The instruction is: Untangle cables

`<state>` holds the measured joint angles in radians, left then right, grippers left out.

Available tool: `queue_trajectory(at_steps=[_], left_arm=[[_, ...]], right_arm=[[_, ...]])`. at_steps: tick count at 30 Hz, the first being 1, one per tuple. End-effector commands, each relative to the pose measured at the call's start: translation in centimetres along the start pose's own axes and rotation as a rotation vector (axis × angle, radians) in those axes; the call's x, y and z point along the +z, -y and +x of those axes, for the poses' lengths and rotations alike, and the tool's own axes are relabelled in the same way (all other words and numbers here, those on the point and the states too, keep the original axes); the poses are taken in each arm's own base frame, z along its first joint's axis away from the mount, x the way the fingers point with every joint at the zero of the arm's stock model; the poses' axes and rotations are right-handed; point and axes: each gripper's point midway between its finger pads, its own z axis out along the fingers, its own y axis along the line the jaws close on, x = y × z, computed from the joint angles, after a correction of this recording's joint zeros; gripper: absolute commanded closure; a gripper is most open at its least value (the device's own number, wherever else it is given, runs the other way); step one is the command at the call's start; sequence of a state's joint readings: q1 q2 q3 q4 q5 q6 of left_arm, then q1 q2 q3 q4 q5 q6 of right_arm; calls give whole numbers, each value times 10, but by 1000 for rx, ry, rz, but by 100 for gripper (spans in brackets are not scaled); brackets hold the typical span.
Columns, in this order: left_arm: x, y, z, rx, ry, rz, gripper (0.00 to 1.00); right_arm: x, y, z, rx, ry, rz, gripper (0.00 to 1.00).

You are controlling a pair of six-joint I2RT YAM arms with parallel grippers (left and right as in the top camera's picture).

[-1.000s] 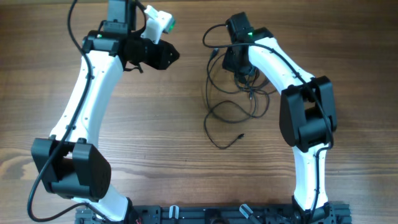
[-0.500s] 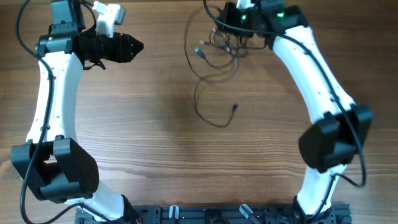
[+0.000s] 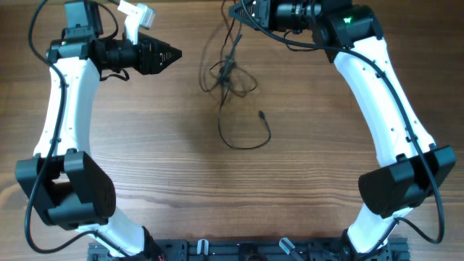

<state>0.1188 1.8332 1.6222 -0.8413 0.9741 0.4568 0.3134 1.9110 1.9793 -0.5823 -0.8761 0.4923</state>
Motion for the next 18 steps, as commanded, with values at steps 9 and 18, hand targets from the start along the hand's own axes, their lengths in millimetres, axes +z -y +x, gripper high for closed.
queue_trajectory(at_steps=[9,18], left_arm=[[24,26,-3,12,67,272,47],[53,53,-3,79,35,335,48]], right_arm=[[-17,-58,-10,-92,10,-184,96],[-20,-72,-21,-100,45,-235,95]])
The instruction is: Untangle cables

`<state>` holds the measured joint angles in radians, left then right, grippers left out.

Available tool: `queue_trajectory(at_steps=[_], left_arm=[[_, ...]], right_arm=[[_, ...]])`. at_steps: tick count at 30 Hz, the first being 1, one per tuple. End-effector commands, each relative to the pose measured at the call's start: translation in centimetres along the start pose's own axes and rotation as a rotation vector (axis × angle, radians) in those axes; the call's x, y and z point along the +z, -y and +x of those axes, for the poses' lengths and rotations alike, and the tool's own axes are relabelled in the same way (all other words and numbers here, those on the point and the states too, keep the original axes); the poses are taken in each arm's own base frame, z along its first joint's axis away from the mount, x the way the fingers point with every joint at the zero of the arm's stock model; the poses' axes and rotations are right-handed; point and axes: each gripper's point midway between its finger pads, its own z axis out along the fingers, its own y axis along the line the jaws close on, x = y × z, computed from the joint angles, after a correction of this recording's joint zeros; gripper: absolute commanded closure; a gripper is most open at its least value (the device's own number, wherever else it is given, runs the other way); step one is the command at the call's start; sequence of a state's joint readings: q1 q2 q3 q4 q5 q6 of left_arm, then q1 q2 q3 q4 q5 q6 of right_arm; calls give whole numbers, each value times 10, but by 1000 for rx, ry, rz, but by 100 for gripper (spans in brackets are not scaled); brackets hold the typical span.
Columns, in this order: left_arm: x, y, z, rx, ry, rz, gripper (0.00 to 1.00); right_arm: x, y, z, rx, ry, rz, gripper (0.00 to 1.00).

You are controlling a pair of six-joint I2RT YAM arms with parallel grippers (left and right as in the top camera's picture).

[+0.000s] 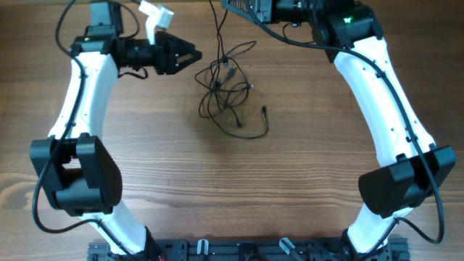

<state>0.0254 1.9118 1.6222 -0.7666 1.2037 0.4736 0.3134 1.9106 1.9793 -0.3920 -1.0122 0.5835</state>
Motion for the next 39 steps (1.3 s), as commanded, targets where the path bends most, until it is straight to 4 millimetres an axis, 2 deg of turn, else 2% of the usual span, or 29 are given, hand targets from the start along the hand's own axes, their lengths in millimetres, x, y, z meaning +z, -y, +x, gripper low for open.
queue_trajectory(at_steps=[1,10,15,18,24,31,39], left_arm=[[17,8,2,34,-8,57,49],[30,16,1,65,-18,85,51],[37,10,6,60,-26,93,51],[42,2,13,37,-31,105,51],[47,-2,15,42,-22,127,53],[58,4,11,88,-20,143,54],[70,11,4,111,-17,160,60]], right_arm=[[-10,-38,-10,-42,23,-65,95],[-13,-58,-27,-59,71,-131,95],[-15,-67,-31,-60,80,-164,95],[-15,-68,-31,-62,77,-167,95],[-15,-68,-31,-65,79,-168,95],[-15,-69,-30,-66,73,-173,95],[-15,-72,-26,-69,51,-193,95]])
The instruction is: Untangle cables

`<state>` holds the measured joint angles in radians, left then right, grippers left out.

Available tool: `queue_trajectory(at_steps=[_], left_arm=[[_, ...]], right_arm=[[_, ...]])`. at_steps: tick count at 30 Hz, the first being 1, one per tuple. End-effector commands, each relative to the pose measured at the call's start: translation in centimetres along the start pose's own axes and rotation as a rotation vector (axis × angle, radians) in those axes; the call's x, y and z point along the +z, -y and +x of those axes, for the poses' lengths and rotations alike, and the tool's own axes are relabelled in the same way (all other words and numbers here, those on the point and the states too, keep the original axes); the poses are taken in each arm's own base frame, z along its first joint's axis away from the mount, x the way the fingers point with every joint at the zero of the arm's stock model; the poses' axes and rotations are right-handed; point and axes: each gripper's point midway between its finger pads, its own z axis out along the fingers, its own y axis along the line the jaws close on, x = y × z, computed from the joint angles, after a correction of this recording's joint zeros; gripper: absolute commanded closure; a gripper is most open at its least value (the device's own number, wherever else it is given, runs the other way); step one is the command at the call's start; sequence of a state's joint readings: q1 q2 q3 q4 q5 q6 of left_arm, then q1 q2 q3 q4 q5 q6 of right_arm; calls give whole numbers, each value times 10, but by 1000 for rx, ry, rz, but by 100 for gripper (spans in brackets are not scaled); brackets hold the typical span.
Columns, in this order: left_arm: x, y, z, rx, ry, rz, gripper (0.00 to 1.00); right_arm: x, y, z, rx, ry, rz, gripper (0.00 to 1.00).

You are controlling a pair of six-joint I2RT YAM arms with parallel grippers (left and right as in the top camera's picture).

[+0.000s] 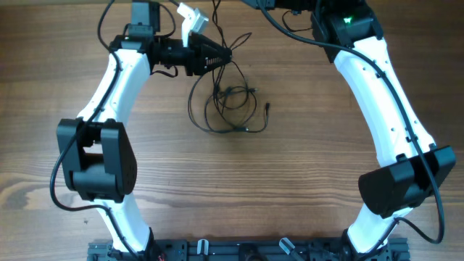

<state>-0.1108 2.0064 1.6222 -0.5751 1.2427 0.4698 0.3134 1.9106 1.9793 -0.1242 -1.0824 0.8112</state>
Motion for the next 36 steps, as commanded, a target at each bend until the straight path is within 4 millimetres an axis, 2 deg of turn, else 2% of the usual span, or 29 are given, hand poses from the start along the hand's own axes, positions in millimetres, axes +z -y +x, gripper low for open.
queue_trajectory(at_steps=[1,15,16,21,24,30,36], left_arm=[[5,2,-4,-21,16,26,60],[4,0,-9,-60,27,21,62],[4,-1,-9,-62,28,20,64],[-5,-6,-7,-85,33,4,89],[-13,-10,-5,-107,39,-11,96],[-40,-24,0,-172,60,-59,96],[-57,-31,3,-213,74,-86,96]], right_arm=[[-7,-37,-2,-61,-11,-55,95],[-7,-36,-2,-62,-10,-53,95],[-7,-36,-2,-63,-10,-52,95],[-9,-34,-4,-69,-3,-43,95],[-10,-30,-6,-75,9,-30,96],[-20,-8,-14,-46,51,58,96],[-38,34,-18,12,105,236,95]])
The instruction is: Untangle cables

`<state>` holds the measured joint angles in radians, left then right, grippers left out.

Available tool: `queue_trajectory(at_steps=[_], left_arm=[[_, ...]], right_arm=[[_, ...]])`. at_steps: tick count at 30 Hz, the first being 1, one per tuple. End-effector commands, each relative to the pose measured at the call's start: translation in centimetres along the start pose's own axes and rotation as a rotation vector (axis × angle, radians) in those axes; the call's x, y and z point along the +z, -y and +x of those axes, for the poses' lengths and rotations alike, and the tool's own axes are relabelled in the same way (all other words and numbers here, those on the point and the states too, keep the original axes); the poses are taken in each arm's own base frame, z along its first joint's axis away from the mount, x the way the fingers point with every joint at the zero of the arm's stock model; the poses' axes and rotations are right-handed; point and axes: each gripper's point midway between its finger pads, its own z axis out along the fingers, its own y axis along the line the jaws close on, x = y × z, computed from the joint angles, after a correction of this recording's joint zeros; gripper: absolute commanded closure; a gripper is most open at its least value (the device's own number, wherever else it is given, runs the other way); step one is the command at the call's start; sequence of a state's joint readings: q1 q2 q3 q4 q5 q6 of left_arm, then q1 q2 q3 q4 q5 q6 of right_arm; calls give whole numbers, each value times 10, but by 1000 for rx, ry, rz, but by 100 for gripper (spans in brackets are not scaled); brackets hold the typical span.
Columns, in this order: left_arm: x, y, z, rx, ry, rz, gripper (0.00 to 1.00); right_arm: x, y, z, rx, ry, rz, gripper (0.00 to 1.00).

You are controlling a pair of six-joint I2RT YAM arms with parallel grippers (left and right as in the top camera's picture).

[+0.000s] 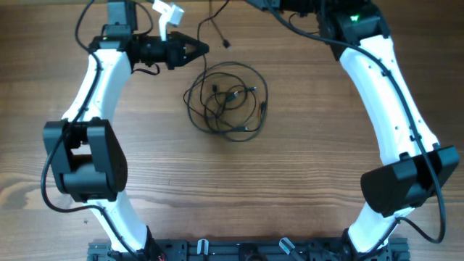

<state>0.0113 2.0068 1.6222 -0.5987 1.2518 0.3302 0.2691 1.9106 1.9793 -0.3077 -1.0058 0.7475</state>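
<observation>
A thin black cable tangle (226, 100) lies on the wooden table as a wide loop around a knot of strands and plugs. One strand (205, 23) rises from it to the top edge of the overhead view, with a loose plug end (226, 45) beside it. My left gripper (206, 49) points right just above and left of the loop, its fingers drawn to a point on that strand. Only the wrist of my right arm (290, 4) shows at the top edge. Its fingers are out of frame.
The white links of the left arm (94, 80) run down the left side and those of the right arm (384, 94) down the right side. A black rail (239, 250) lies along the front edge.
My left gripper was open in the upper part of the tangle. It is now shut and a little farther left. The tangle has spread into a rounder, wider loop, and a plug end sticks out at the top.
First my left gripper was shut, far left of a narrow hanging tangle held up by the right gripper. It then stood open nearer the cables, then open among the upper strands, while the right gripper rose out of frame. Now the left is shut and the loop is wider.
</observation>
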Motion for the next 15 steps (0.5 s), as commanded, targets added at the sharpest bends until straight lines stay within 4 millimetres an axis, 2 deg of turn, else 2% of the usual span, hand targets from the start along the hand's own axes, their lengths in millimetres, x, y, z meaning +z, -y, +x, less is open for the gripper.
queue_trajectory(at_steps=[1,3,5,7,9,12,15], left_arm=[[-7,-5,2,-20,10,-1,95],[-7,-4,2,-23,9,0,95],[-7,-4,2,-25,8,0,95],[-8,-2,2,-30,7,-1,95],[-11,3,-1,-26,10,-3,95],[-16,14,-10,11,16,-28,95],[-24,20,-20,34,17,-110,96]], right_arm=[[-22,1,-20,-67,100,110,95],[-27,20,-20,-18,118,192,93],[-33,40,-19,22,134,287,77],[-38,55,-15,54,140,362,73],[-45,74,-7,74,133,461,61],[-55,93,3,102,119,571,54],[-64,107,12,116,104,655,53]])
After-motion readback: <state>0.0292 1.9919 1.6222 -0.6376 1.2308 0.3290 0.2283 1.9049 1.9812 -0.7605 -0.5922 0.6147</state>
